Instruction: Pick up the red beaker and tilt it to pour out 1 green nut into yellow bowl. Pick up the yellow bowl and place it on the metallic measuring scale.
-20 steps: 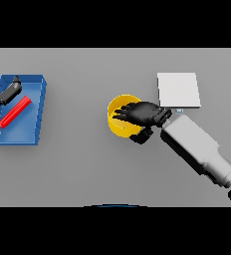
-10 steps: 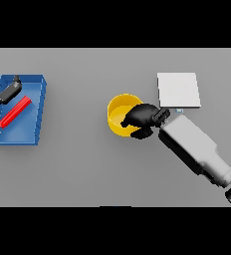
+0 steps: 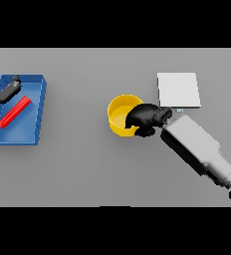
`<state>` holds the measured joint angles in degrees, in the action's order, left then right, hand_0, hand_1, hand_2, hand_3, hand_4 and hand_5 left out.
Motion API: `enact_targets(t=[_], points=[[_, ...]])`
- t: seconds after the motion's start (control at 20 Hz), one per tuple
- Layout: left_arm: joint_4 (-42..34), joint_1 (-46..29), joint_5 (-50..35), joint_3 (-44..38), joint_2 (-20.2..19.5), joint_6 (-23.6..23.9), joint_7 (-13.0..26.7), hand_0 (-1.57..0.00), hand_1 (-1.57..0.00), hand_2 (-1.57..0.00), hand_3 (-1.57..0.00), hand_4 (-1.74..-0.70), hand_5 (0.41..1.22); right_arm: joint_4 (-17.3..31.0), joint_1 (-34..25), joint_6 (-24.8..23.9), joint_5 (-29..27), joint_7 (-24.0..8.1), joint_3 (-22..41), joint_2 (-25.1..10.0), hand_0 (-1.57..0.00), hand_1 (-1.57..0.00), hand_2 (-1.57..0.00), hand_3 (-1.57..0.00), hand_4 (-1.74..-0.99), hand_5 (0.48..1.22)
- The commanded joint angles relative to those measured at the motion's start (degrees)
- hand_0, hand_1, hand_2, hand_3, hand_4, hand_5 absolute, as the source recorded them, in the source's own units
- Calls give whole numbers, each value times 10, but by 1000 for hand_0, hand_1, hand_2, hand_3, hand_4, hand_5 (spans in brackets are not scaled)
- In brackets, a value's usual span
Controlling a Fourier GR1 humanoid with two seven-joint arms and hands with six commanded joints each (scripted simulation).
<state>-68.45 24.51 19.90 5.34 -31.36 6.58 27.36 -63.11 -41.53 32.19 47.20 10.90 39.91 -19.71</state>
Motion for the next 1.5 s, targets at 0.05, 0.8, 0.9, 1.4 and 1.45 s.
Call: enact_targets(t=[0.05,0.8,0.9,1.4,1.45], points=[[1,-6,1,2,4,4,-5,1,1,1,1,-730,687,-14,-4,4,-3,-1,-7,-9,-1539,-1539,-1330,-1376,-1728,1212],[-9,-5,2,0,-3,1,-1,1,1,1,1,-742,704,-104,-14,32,-36,-69,-95,-72,-1570,-1570,-1482,-1283,-1741,1220],[-13,-5,2,-1,-4,1,4,1,1,1,1,-744,710,-90,-12,13,-34,-58,-110,-92,-1570,-1570,-1504,-1239,-1741,1221],[-21,-8,0,-2,-6,-5,13,1,1,1,1,-726,688,66,-36,-87,-12,-33,-162,-120,-1571,-1571,-1495,-1200,-1741,1221],[-25,-9,-1,-4,-11,-7,15,1,1,1,1,-725,685,84,-38,-97,-10,-18,-165,-122,-1571,-1571,-1478,-1230,-1741,1221]])
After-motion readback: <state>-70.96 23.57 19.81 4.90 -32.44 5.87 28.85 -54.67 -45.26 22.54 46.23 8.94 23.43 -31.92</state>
